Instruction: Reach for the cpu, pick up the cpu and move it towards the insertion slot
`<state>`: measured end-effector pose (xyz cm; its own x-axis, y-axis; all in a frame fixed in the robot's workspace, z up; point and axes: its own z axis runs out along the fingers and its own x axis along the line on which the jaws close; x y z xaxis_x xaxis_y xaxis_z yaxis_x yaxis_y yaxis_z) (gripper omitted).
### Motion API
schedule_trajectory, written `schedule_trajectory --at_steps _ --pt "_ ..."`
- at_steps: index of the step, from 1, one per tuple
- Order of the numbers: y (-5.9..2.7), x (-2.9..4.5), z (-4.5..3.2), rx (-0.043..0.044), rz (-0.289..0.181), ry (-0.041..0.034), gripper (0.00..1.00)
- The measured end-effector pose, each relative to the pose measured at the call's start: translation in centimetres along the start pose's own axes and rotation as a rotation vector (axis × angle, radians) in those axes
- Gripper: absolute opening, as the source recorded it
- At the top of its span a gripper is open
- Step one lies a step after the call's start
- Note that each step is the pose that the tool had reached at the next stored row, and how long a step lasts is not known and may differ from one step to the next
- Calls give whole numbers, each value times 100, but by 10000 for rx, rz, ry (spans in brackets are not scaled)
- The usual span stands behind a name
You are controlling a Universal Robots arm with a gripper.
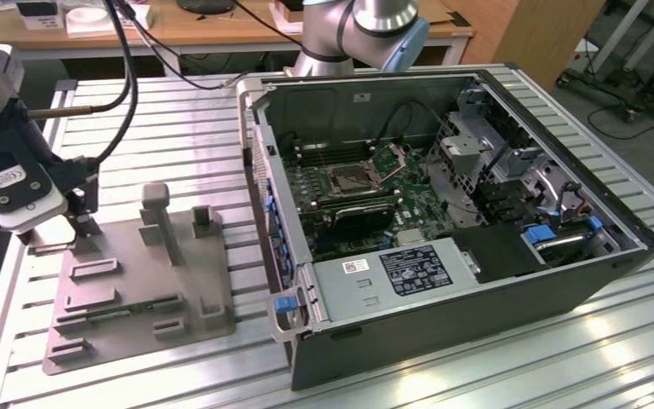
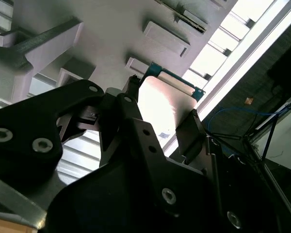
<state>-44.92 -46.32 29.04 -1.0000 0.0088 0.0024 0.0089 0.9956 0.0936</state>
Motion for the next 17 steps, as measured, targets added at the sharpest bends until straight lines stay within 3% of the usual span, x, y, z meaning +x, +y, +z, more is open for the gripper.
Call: schedule_trajectory --at_steps 17 --pt "16 1 -169 -1 0 0 54"
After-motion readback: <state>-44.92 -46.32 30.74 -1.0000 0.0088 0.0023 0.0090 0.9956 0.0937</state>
